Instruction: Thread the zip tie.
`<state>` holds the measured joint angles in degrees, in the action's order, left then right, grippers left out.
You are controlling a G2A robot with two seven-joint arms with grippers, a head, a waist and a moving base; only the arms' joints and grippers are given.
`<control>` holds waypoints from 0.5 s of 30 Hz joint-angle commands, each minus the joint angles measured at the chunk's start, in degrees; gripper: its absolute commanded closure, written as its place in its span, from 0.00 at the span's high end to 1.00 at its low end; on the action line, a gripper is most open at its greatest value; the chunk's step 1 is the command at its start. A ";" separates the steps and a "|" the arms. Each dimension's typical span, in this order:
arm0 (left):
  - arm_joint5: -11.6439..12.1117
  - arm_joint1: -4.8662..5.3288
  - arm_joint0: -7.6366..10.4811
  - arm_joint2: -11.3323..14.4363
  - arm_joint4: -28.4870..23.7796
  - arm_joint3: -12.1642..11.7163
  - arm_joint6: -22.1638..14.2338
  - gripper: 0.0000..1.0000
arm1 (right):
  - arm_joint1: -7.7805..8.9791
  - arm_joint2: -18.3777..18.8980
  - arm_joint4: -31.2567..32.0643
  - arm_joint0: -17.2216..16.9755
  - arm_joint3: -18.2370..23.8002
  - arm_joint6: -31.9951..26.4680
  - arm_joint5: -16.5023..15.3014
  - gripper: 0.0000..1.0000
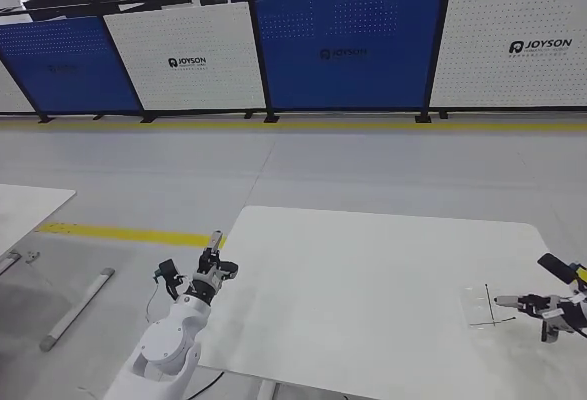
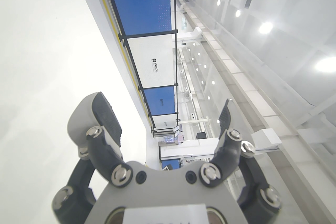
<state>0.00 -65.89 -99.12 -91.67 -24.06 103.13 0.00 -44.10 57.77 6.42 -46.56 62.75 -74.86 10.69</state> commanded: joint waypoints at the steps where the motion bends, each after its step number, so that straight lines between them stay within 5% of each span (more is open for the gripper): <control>1: 0.00 0.00 0.00 0.00 0.00 0.00 0.00 1.00 | 0.02 0.14 -0.09 0.12 -0.19 -0.61 -0.41 0.46; 10: 0.00 0.00 0.00 0.00 0.00 0.00 0.00 1.00 | -0.03 -0.35 1.77 0.61 0.08 -2.56 0.34 0.24; 15: 0.00 0.00 0.00 0.00 0.00 0.00 0.00 1.00 | -0.52 -1.58 3.11 1.44 -0.07 -2.56 1.68 0.24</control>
<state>0.00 -65.89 -99.12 -91.67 -24.06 103.13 0.00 -44.55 56.29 9.53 -45.25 62.81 -77.45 12.32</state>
